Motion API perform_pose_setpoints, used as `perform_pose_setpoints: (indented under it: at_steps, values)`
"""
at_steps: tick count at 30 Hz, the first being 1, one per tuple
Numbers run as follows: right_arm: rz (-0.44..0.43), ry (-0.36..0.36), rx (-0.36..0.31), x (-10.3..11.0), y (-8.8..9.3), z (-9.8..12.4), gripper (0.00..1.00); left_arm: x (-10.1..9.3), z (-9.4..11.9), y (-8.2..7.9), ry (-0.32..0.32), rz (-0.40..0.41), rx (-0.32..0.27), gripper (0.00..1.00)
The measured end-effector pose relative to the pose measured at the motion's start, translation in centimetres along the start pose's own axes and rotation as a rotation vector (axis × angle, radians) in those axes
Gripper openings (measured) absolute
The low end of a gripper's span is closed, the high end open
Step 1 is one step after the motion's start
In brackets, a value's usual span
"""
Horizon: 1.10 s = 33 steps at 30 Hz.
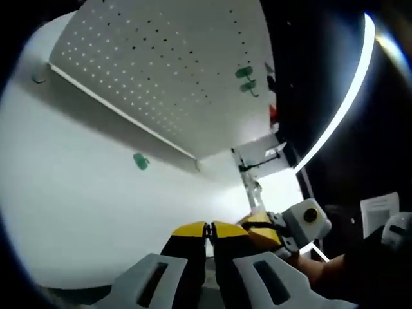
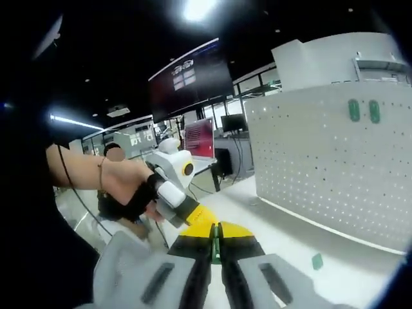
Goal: Insert the hook assembly into the mounting plate slot until the hook locks in place.
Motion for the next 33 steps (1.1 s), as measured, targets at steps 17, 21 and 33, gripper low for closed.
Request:
perform_pose_setpoints:
  at_steps: [17, 21, 33]
  values:
    - [0.049, -0.013, 0.007, 0.02, -0.41, -0.22, 0.00, 0.18, 0.12, 0.10, 0.039, 0.078, -0.003, 0.02]
    - [0.053, -0.013, 0.009, 0.01, -0.55, -0.23, 0.00, 0.13, 0.09, 0.03, 0.044, 0.088, -0.010, 0.03]
    - [0.065, 0.000, -0.003, -0.15, -1.01, -0.01, 0.00, 0.48, 0.41, 0.01, 0.041, 0.177, -0.024, 0.26]
Point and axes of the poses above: the point that each gripper's makers call its tool centre point, and the gripper's own axes: z roughly backward along the fingers, x roughly to its left, y roughly out of its underside, the point moved 7 cm from there along z, roughly backward along the fingers, and after that the axes turned 14 degrees about -y, right-handed, at the moved point
